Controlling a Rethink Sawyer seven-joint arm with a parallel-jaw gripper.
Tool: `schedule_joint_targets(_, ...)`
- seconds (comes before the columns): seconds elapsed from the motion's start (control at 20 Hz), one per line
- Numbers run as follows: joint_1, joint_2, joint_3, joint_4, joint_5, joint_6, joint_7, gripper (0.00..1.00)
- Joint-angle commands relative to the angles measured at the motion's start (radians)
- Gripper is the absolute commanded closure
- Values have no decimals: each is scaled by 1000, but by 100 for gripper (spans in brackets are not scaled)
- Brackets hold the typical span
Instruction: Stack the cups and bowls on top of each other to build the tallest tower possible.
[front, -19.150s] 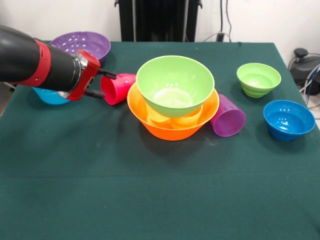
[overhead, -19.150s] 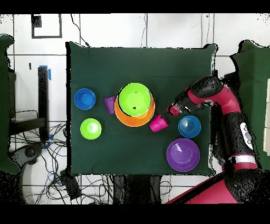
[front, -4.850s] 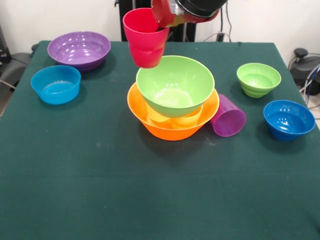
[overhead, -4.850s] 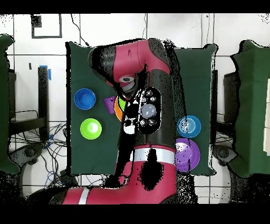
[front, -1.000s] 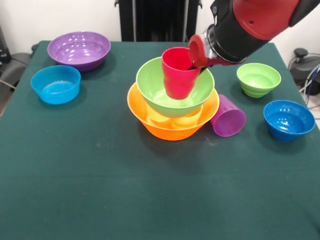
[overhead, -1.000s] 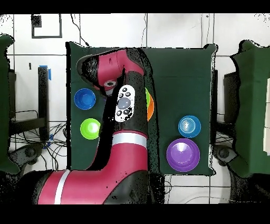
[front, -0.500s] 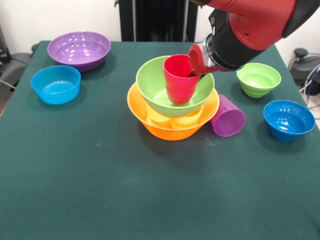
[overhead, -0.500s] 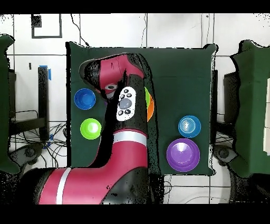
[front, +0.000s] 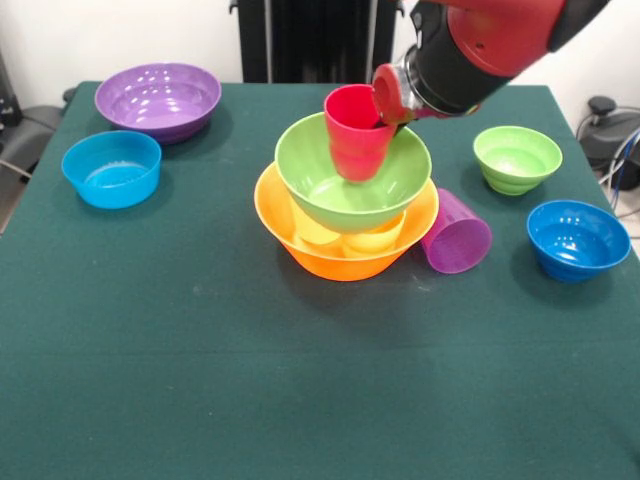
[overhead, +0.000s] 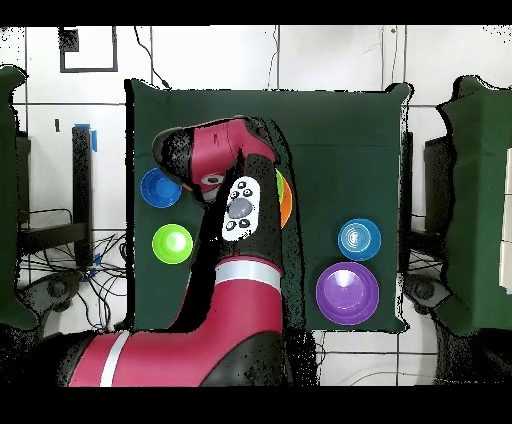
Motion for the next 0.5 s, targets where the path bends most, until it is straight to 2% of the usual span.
schedule_joint_targets(0.05, -8, -29, 48, 93, 6, -72, 95, 100)
schedule_joint_targets(0.5, -9, -6, 48, 75, 5, -93, 113, 100)
